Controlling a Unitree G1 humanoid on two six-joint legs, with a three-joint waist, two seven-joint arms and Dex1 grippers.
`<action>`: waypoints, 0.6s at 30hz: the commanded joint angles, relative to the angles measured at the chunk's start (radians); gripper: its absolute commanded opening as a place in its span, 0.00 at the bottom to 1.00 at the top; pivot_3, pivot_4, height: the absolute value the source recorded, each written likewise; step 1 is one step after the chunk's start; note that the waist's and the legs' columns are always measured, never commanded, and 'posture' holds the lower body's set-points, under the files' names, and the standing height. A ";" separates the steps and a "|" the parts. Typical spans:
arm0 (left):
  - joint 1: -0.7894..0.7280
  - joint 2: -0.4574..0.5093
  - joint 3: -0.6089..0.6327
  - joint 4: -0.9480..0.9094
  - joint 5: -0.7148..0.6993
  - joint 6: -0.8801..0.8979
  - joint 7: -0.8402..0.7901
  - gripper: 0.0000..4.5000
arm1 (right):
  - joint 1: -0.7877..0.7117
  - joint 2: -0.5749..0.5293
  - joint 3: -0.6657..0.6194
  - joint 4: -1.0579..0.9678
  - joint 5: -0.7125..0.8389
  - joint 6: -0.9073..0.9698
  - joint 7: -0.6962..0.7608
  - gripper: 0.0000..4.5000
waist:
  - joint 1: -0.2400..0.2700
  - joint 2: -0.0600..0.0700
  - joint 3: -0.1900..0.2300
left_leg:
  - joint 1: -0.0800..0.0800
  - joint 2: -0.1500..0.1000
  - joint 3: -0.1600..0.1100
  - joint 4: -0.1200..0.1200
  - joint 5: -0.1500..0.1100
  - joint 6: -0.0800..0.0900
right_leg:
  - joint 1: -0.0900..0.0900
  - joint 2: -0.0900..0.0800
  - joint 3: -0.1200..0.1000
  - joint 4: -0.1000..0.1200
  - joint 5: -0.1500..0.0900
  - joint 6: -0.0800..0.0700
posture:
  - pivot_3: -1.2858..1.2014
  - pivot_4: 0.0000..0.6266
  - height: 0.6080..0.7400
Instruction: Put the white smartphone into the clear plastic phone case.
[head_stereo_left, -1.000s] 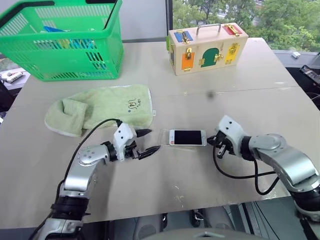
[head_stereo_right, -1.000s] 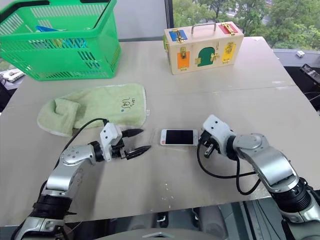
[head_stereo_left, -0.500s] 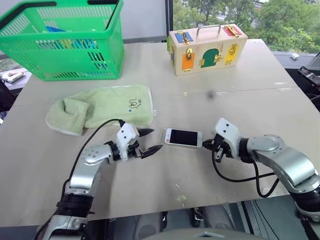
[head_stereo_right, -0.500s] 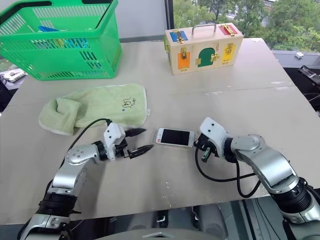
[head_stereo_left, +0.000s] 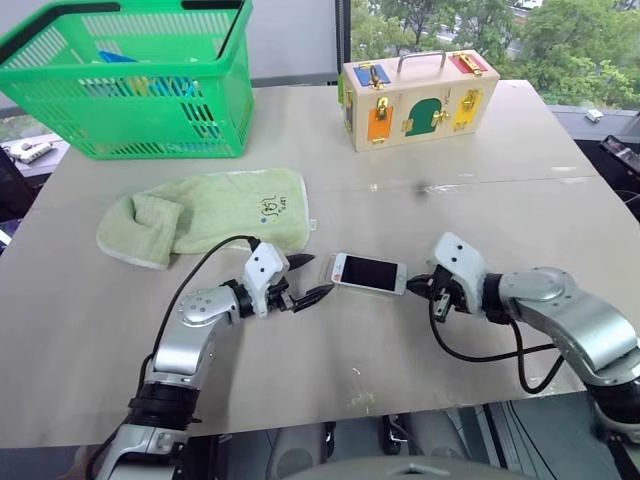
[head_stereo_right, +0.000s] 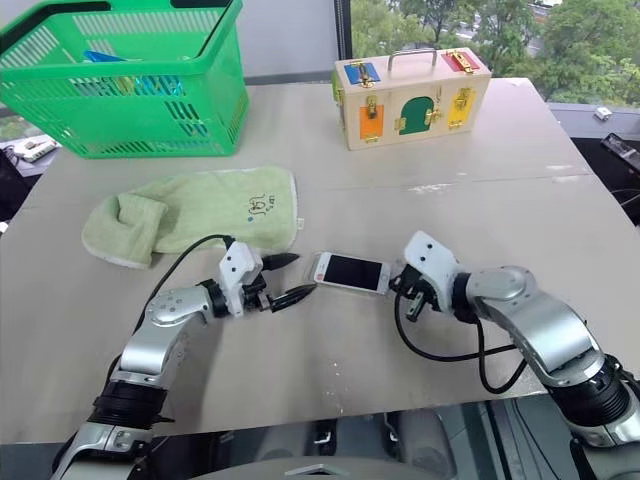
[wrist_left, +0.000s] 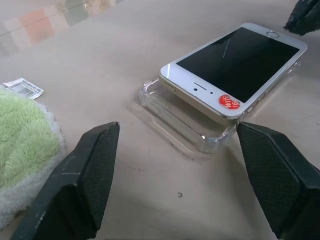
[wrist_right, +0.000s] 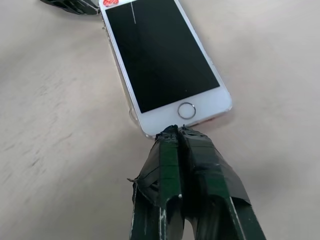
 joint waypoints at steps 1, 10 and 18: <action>0.008 0.010 0.031 -0.020 -0.033 -0.007 -0.018 0.86 | -0.042 0.027 -0.109 -0.057 0.101 -0.001 0.031 0.00 | 0.001 0.000 0.000 | 0.000 0.000 0.000 0.000 0.000 0.000 | 0.000 0.000 0.000 0.000 0.000 0.000 | 0.52 0.24 1.00; 0.078 0.072 0.106 -0.037 -0.129 0.001 -0.120 0.86 | -0.264 0.135 0.165 0.246 -0.055 -0.202 0.065 0.00 | -0.010 0.000 0.000 | 0.001 0.001 0.000 0.000 0.000 0.000 | 0.000 0.001 0.000 0.000 0.000 0.000 | 0.52 0.24 1.00; 0.173 0.138 0.175 -0.109 -0.213 0.038 -0.191 0.86 | -0.372 0.230 0.337 0.545 -0.204 -0.387 0.171 0.00 | -0.007 0.000 0.000 | 0.000 0.000 0.002 0.000 0.000 0.000 | 0.000 0.000 0.000 0.000 0.000 -0.001 | 0.52 0.24 1.00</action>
